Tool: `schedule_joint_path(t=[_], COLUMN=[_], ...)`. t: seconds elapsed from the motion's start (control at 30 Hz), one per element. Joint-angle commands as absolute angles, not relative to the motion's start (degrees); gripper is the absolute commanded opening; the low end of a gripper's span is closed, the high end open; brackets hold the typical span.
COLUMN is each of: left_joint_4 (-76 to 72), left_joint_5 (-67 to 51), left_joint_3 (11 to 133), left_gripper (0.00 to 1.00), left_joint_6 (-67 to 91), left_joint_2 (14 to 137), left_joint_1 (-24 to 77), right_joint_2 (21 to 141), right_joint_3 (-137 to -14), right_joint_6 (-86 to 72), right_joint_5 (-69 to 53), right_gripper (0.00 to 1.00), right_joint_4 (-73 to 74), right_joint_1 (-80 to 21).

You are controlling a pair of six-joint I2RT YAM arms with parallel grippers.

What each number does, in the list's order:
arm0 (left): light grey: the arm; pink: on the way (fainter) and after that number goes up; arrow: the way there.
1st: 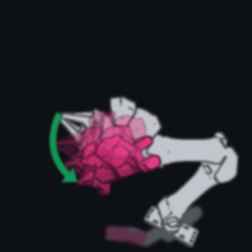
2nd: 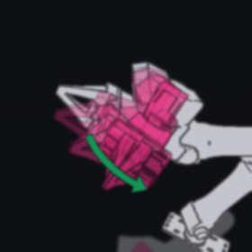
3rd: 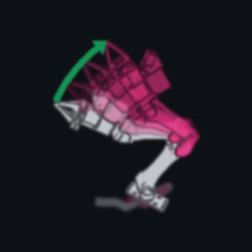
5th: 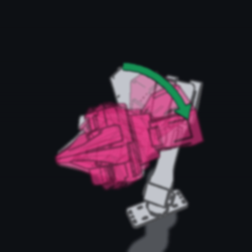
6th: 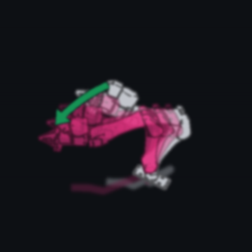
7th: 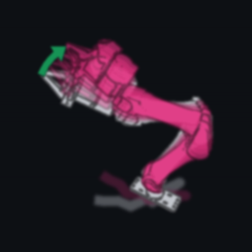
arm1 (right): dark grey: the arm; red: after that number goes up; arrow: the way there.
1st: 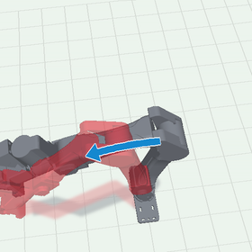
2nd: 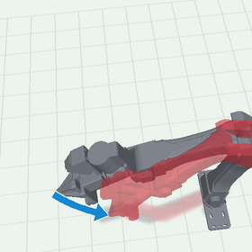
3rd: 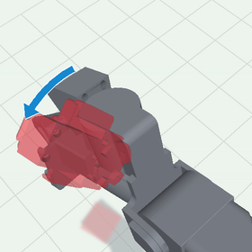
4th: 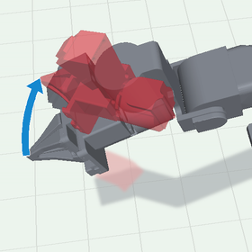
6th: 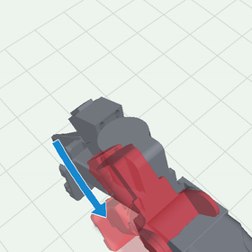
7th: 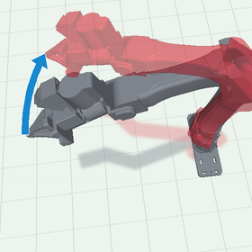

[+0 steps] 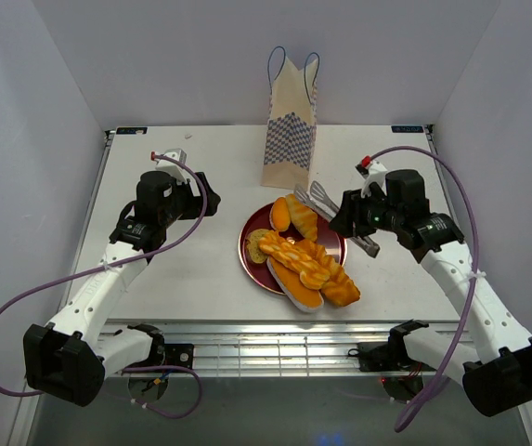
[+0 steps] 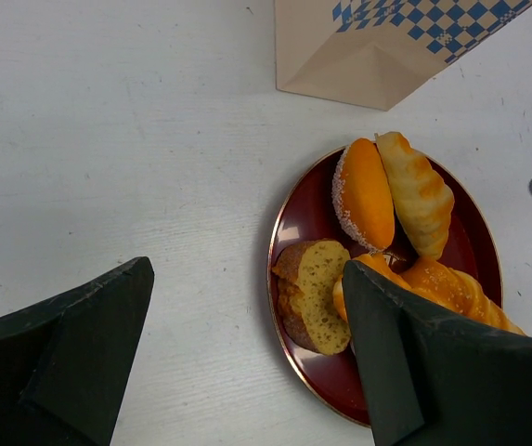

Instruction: Place the fake bread into the paper bag

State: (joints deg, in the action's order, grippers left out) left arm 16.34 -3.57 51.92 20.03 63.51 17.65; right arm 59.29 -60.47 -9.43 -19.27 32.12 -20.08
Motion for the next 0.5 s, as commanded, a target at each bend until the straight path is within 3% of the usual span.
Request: schedule_joint_path(t=[0.0,0.47], left_joint_4=[16.17,16.44], left_joint_5=[-2.73,-2.99], left_joint_3=[53.70,53.79], left_gripper=[0.93,0.97], left_joint_6=[19.86,19.78], left_joint_2=[61.96,62.23], left_joint_1=[17.67,17.67], right_joint_2=[58.27,59.68], right_joint_3=[-57.05,-49.84], right_joint_6=[-8.53,-8.17], right_joint_5=[-15.65,-8.96], right_gripper=[0.55,0.57], right_joint_4=[30.67,29.97], right_joint_1=[-21.27,-23.99])
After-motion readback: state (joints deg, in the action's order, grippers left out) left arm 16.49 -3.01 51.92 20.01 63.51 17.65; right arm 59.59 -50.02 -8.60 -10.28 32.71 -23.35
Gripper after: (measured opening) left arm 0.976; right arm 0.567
